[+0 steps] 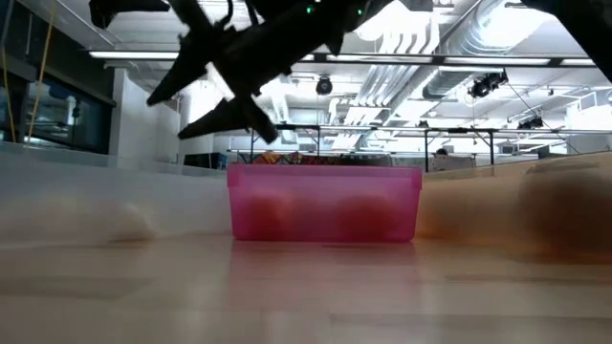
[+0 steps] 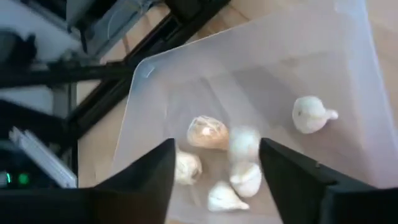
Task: Sort produce into baskets
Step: Return to Home Position
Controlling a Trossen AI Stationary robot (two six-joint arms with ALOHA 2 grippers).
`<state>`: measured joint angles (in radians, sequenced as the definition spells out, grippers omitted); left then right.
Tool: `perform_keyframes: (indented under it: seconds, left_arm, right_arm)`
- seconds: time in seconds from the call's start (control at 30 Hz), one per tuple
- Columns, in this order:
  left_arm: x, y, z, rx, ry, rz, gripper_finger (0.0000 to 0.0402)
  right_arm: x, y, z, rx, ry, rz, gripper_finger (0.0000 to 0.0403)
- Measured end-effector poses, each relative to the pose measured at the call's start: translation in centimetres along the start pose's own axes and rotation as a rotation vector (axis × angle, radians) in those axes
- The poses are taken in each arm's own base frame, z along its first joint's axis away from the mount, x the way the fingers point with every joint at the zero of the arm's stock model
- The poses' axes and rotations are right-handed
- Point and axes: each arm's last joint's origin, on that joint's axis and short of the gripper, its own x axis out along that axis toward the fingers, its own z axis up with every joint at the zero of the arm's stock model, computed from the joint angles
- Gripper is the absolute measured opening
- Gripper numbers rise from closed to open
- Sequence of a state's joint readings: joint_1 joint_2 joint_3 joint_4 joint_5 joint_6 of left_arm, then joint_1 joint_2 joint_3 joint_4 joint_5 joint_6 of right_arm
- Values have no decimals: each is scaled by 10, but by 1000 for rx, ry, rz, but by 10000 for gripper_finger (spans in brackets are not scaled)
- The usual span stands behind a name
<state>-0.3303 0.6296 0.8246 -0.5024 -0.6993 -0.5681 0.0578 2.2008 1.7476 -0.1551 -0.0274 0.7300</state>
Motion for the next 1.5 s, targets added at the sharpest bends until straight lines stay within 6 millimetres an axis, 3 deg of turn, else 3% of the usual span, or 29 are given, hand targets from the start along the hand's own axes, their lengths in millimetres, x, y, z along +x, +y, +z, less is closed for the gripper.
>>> perform_keyframes:
  seconds: [0.1, 0.23, 0.4, 0.57, 0.67, 0.8, 1.03, 1.23, 1.5]
  left_arm:
    - [-2, -4, -2, -28, 17, -38, 234]
    - [-6, -10, -4, -79, 16, -75, 234]
    - [-5, -25, -13, -95, -23, -123, 234]
    - [9, -37, -39, -108, -25, -238, 234]
    - [16, -33, -49, -94, -35, -242, 234]
    - [21, -19, -49, -73, -60, -207, 234]
    - [16, 24, -60, -73, -103, -201, 234]
    - [12, 55, -101, -158, -148, -203, 234]
    - [20, 77, -147, -237, -188, -223, 234]
  right_arm:
    - [-16, 0, 8, -94, 48, -29, 254]
    - [-56, 7, 11, -192, 108, -122, 274]
    - [-115, 13, -19, -281, 134, -236, 271]
    - [-176, 1, -59, -161, 101, -270, 266]
    - [-204, -7, -83, -60, 58, -265, 265]
    - [-232, -12, -95, 22, -43, -224, 265]
    - [-253, -18, -102, 13, -33, -201, 265]
    - [-253, -20, -104, 85, -1, -205, 265]
    - [-254, -23, -107, 84, 60, -212, 265]
